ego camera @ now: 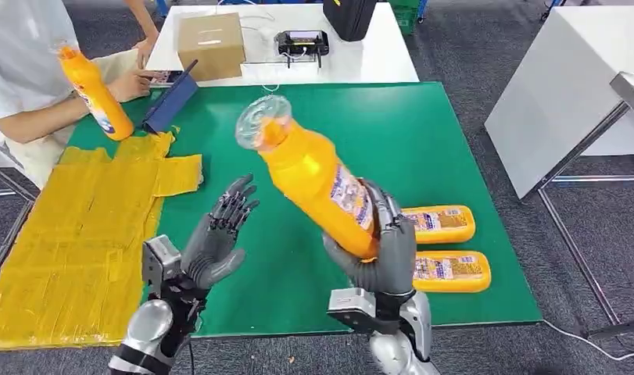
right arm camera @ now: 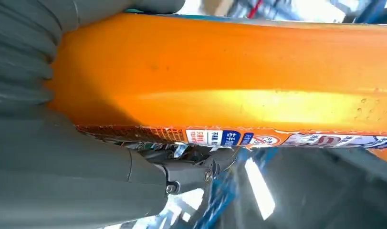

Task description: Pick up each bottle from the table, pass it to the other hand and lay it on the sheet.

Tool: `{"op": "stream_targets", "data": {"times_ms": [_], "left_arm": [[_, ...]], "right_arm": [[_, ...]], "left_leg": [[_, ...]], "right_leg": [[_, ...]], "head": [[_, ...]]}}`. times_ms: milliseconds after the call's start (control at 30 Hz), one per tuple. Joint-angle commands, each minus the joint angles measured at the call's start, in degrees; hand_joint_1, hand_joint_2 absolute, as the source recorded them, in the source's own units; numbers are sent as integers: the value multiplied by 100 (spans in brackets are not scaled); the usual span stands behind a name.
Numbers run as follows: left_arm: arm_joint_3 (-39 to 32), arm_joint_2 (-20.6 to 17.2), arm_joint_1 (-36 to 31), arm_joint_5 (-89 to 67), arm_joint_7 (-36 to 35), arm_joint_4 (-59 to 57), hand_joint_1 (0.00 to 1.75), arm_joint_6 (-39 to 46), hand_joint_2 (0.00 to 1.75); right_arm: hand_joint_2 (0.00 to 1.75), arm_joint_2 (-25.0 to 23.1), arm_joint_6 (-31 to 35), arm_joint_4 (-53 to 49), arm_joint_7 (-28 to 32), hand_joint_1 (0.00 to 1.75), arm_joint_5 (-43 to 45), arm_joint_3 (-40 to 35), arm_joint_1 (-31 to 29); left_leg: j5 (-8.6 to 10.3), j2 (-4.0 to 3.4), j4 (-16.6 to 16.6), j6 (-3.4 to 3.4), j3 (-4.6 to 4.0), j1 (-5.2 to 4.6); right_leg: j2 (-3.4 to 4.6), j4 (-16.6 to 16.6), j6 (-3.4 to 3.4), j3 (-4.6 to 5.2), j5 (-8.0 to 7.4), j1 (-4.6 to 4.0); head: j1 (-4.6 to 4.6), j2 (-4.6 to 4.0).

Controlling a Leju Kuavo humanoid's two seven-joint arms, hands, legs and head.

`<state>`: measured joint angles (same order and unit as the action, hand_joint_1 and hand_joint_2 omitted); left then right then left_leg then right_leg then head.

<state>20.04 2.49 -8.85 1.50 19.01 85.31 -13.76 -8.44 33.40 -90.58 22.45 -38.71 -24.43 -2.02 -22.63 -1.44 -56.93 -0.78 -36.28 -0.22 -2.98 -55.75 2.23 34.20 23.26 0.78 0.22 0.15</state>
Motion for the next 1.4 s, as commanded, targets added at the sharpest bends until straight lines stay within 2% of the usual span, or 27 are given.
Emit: {"op": "stream_targets", "data": {"times_ms": [33,67,233,267,367,433,500,533,633,667,767,833,933,967,1000,1033,1200,1400], "left_arm": [[384,-444,-242,307,67,-270,0,-402,175],[384,-444,-242,307,67,-270,0,-402,175],[284,-414,-238,216,164,-423,0,-318,175],[269,-407,-228,229,186,-420,0,-332,175],[257,-404,-218,232,192,-393,0,-336,175],[236,-392,-185,227,196,-355,0,-340,175],[236,-390,-169,125,201,-348,0,-267,175],[222,-367,-166,112,201,-375,0,-244,175],[209,-350,-169,105,202,-405,0,-233,175],[209,-350,-169,105,202,-405,0,-233,175],[185,-288,-188,-51,180,-478,0,1,175],[165,-229,-206,-175,149,-550,0,156,175],[81,-161,-179,-178,179,-575,3,278,175],[54,-141,-168,-177,180,-574,155,322,175],[42,-136,-164,-179,178,-578,175,337,175],[24,-125,-159,-177,177,-584,175,347,175],[9,-114,-161,-178,177,-599,175,345,175],[3,-99,-186,-178,178,-615,175,352,175]], "right_arm": [[175,350,-258,1006,-47,175,116,-678,-425],[175,350,-258,1006,-47,175,116,-678,-425],[175,342,-715,1334,-151,175,140,-1036,-447],[175,362,-872,1461,-236,175,70,-1160,-504],[175,346,-929,1589,-251,175,49,-1233,-549],[175,405,-1507,1696,-417,175,213,-1428,-657],[175,435,-1619,1694,-407,175,134,-1586,-684],[175,444,-1722,1685,-408,175,116,-1679,-695],[175,441,-1752,1671,-411,175,100,-1741,-691],[175,441,-1752,1671,-411,175,100,-1741,-691],[175,488,-1907,1710,-448,175,20,-1939,-748],[175,496,-1957,1798,-476,175,22,-2029,-776],[175,503,-1943,1862,-524,175,25,-2044,-780],[175,507,-1928,1859,-535,175,27,-2032,-772],[175,514,-1914,1846,-542,175,29,-2015,-762],[175,520,-1895,1824,-550,175,27,-1996,-751],[175,522,-1874,1785,-569,175,35,-1941,-729],[175,505,-1778,1712,-604,175,22,-1842,-707]], "left_leg": [[-9,-3,5,5,25,7],[-17,-2,4,7,41,10],[-5,1,7,4,15,4],[-13,-2,7,8,34,9],[-9,0,7,7,25,6],[-13,2,4,8,30,8],[-11,-1,7,7,29,6],[-27,5,5,13,61,15],[-9,4,5,5,21,5],[-19,5,3,8,38,10],[-8,4,5,4,18,4],[-21,11,0,9,43,12],[-8,9,6,5,20,6],[-13,14,6,7,33,9],[-7,11,6,5,18,5],[-15,17,5,8,35,10],[-6,11,4,4,12,4],[-15,18,2,7,31,10]], "right_leg": [[25,11,-6,-25,4,-3],[37,12,-9,-42,10,-4],[17,9,-5,-16,3,-1],[34,12,-10,-35,8,-3],[26,11,-9,-26,6,-2],[31,9,-10,-31,9,-3],[30,11,-8,-29,8,-2],[49,14,-16,-64,22,-6],[21,9,-6,-23,7,-1],[33,10,-10,-41,14,-4],[19,9,-6,-20,6,0],[32,9,-12,-49,18,-5],[16,11,-7,-23,7,-2],[21,11,-10,-37,12,-4],[13,10,-6,-20,7,-1],[19,13,-10,-41,14,-5],[9,8,-5,-13,7,-1],[17,10,-9,-36,15,-5]], "head": [[0,0],[0,0],[0,0],[0,0],[0,0],[0,0],[0,0],[0,0],[0,0],[2,0],[0,0],[0,0],[0,0],[0,0],[0,0],[0,0],[0,0],[0,0]]}}
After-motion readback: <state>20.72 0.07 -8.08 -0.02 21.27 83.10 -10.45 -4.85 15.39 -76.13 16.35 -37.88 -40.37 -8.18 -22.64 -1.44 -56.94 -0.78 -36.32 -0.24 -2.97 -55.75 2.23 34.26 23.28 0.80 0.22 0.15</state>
